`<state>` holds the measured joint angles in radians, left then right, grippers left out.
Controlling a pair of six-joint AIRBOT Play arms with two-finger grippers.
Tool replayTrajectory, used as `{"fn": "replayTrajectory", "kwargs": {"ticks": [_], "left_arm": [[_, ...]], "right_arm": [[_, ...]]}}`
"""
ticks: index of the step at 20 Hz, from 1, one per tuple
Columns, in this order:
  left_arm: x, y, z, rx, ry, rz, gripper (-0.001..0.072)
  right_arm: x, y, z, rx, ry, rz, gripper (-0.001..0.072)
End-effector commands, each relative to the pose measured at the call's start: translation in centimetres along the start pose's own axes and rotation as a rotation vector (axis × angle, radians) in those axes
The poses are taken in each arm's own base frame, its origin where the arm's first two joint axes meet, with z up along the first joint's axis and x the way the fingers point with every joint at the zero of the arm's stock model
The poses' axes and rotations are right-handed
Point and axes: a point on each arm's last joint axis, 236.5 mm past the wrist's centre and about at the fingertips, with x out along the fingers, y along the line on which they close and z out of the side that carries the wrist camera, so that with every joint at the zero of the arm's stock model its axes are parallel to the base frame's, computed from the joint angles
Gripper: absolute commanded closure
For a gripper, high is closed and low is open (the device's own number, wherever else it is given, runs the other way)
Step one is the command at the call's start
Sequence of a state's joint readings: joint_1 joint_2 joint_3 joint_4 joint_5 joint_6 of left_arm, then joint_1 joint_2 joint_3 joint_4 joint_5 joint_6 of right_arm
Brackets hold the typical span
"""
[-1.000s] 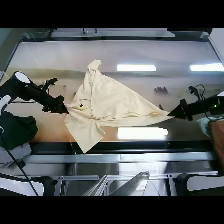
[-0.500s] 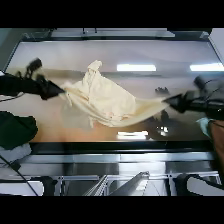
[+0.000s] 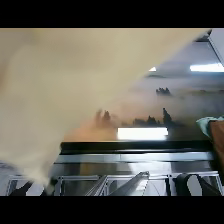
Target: Fold the shirts.
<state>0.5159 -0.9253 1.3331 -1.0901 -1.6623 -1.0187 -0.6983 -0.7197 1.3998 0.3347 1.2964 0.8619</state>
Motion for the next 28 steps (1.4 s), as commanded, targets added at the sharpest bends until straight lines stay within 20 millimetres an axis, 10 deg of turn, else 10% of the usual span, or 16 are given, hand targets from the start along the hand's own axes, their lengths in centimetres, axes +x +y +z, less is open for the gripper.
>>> {"fn": "replayTrajectory", "kwargs": {"ticks": [1, 6, 9, 13, 20, 23, 28], "left_arm": [[3.4, -5.9, -0.5, 0.143, -0.038, -0.005, 0.0681], [-1.0, 4.0, 0.6, 0.170, 0.009, 0.462, 0.0680], [-0.6, 3.4, 0.6, 0.115, 0.006, 0.334, 0.0681], [-9.9, 17.1, -1.9, -0.034, 0.131, 0.812, 0.0680], [-24.1, 33.5, -8.9, -0.387, 0.179, 0.995, 0.0680], [-21.3, 30.2, -6.1, -0.363, 0.068, 0.627, 0.0700], [-10.4, 16.6, -5.8, -0.162, 0.241, 0.308, 0.0701]], "right_arm": [[1.5, 6.8, 4.7, -0.211, -0.098, 0.006, 0.0690], [1.2, 1.0, 3.7, -0.171, -0.029, -0.191, 0.0691], [1.2, 1.3, 3.8, -0.243, -0.028, -0.206, 0.0691], [-0.6, -7.7, -0.1, -0.141, 0.125, -0.407, 0.0691], [-0.2, -26.5, -23.0, 0.305, 0.465, -0.480, 0.0691], [1.8, -26.9, -23.4, 0.371, 0.411, -0.389, 0.0691], [2.1, -17.5, -10.8, 0.068, 0.255, -0.321, 0.0691]]}}
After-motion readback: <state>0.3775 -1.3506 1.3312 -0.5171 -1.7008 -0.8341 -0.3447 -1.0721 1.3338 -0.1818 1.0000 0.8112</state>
